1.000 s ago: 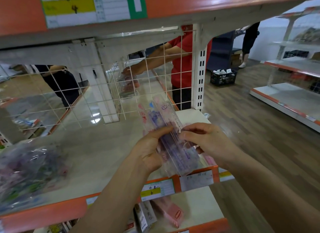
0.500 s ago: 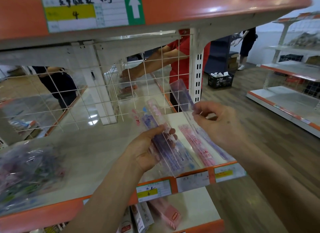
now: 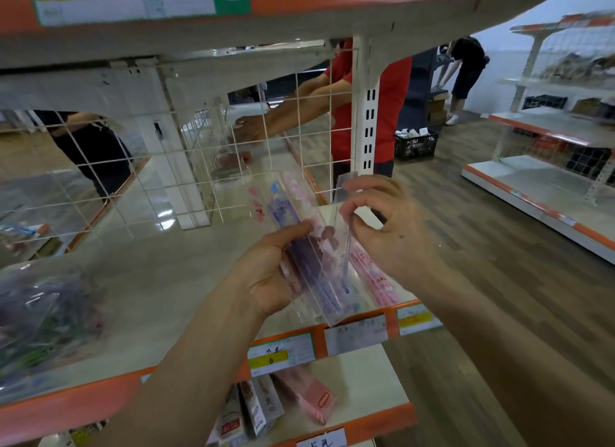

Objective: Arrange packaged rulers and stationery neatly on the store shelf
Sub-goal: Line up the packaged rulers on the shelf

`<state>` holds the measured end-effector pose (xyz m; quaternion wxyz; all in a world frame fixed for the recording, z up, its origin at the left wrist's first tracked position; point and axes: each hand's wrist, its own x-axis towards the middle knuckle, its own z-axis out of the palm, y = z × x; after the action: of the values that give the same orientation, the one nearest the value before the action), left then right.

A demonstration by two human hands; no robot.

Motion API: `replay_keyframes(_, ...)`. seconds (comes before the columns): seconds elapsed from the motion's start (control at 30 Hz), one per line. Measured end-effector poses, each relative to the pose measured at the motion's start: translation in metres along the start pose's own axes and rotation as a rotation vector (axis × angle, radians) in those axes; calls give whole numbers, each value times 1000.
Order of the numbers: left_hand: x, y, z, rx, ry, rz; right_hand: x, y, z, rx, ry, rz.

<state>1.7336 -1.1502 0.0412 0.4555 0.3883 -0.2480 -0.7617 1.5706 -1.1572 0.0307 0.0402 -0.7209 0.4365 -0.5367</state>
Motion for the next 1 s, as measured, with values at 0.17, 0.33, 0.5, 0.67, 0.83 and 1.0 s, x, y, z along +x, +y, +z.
replay_keyframes(0.17,9,1,-9,-80,32,1,12,28,-41,-131,-183,371)
replay_keyframes(0.33,15,-4,-6,-68,6,-8,2,54,-58,-289,-330,669)
replay_keyframes(0.5,20,-8,-4,-56,35,-14,-8,68,-51,-160,-334,852)
replay_keyframes(0.67,21,-11,-3,-38,58,-33,-7,76,-40,-148,-326,882)
replay_keyframes(0.83,22,-11,-7,-30,80,-43,-5,74,-37,-194,-379,871)
replay_keyframes(1.0,23,-11,-9,-12,78,-37,-6,74,-31,-421,-352,737)
